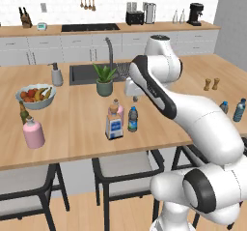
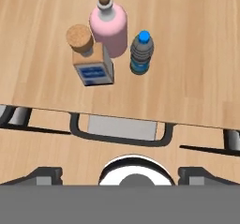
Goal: Move the plastic bottles in the middle to the plastics group, and the glass bottles in the middle to the glass group.
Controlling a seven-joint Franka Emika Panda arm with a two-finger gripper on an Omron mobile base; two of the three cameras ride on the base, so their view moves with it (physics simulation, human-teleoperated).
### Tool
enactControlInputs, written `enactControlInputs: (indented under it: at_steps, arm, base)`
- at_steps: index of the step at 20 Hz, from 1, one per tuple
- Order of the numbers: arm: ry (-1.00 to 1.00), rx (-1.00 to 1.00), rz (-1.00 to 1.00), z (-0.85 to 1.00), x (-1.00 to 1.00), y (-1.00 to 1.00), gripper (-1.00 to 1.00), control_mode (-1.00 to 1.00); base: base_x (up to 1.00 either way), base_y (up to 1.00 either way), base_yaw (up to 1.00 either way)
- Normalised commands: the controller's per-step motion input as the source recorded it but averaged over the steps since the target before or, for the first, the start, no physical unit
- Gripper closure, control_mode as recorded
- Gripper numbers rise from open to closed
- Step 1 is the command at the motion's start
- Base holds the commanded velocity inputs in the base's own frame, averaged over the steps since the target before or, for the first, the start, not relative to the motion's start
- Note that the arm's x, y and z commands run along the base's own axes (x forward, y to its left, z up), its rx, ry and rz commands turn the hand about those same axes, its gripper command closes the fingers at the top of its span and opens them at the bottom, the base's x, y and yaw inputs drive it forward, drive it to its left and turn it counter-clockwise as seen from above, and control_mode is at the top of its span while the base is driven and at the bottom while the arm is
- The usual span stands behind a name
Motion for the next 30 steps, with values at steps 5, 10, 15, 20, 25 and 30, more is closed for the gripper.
enactControlInputs:
  at_steps: [5,10,15,20,25,30]
  arm:
    - [-0.01,0.0,0.15,-0.02,-0.2,0.53,-1.0,-1.0]
    - [-0.09,0.0,0.09,-0.41,0.32,0.32,-1.0,-1.0]
    - [-0.02,0.0,0.02,-0.09,0.51,-0.01,-1.0,-1.0]
    - [-0.01,0.0,0.0,-0.03,0.44,-0.03,-1.0,-1.0]
    - [-0.03,0.0,0.0,-0.15,0.58,0.0,-1.0,-1.0]
    - [0.0,0.0,0.0,-0.2,0.51,0.02,-1.0,-1.0]
  base:
    - [0.0,0.0,0.0]
    - [0.0,0.0,0.0]
    - [0.0,0.0,0.0]
    - [0.0,0.0,0.0]
    - [0.0,0.0,0.0]
    - [0.0,0.0,0.0]
